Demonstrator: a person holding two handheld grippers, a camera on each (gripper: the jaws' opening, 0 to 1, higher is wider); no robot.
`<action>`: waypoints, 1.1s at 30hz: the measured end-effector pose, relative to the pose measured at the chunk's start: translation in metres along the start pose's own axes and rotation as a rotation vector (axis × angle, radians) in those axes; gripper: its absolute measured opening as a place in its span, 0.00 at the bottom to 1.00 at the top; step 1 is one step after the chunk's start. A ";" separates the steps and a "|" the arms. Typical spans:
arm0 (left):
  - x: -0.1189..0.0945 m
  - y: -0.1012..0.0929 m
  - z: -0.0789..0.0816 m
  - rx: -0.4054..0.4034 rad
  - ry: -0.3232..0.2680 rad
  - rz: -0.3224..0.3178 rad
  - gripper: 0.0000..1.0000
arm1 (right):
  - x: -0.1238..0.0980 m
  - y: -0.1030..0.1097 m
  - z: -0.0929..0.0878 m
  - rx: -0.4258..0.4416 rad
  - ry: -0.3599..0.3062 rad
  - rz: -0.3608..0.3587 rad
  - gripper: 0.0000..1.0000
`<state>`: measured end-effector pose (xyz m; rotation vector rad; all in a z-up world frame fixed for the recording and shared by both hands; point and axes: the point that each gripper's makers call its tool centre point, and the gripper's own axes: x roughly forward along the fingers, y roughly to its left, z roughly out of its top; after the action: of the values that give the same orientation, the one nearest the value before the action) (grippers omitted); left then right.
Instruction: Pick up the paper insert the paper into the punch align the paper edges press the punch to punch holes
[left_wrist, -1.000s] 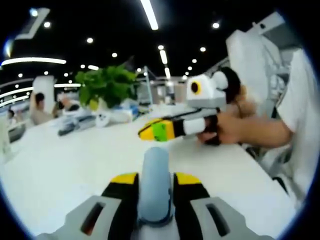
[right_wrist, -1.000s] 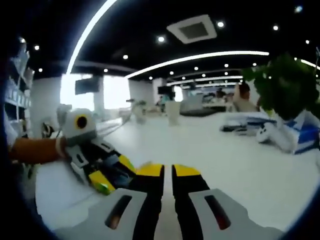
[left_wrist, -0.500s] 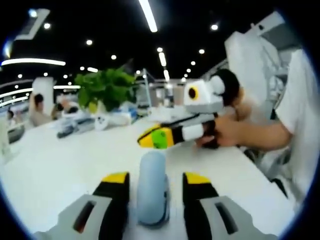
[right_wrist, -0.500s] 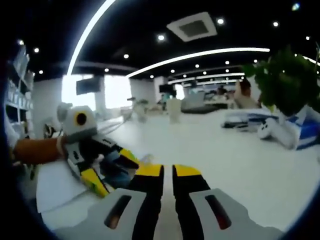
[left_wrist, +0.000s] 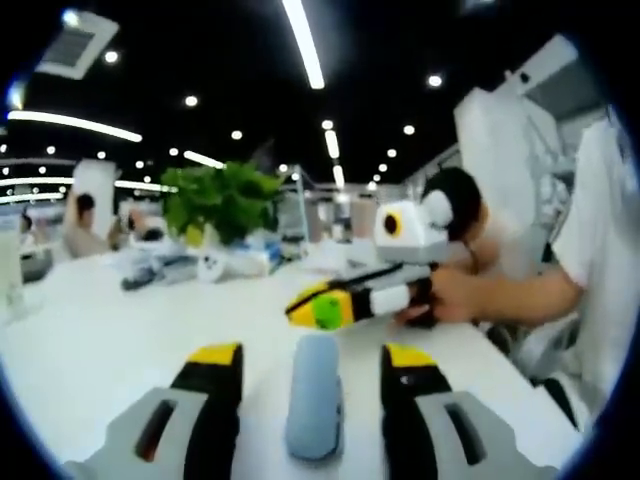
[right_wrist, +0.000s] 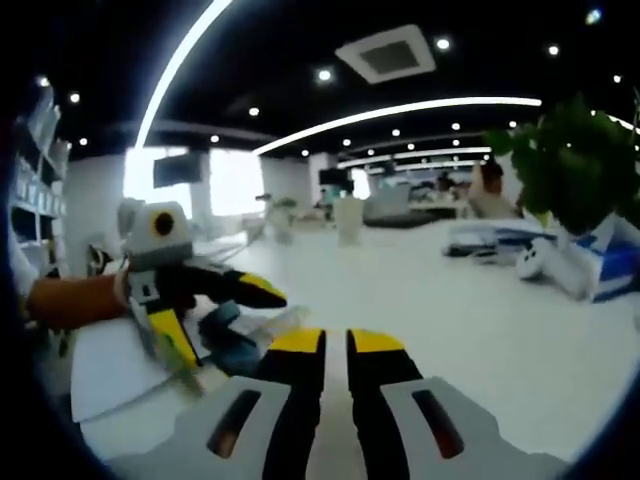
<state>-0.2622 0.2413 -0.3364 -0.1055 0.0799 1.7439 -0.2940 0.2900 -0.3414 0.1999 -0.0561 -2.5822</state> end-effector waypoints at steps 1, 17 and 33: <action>0.000 0.000 0.000 0.001 0.002 0.000 0.55 | 0.000 0.000 0.000 0.002 -0.001 0.000 0.12; -0.006 0.003 0.018 0.017 -0.047 0.016 0.54 | 0.000 0.003 0.002 -0.004 -0.005 0.003 0.12; -0.084 0.005 0.048 0.059 -0.095 0.129 0.57 | -0.002 0.008 0.004 -0.017 -0.006 0.009 0.13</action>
<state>-0.2535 0.1641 -0.2792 0.0262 0.0693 1.8710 -0.2889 0.2841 -0.3370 0.1858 -0.0374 -2.5736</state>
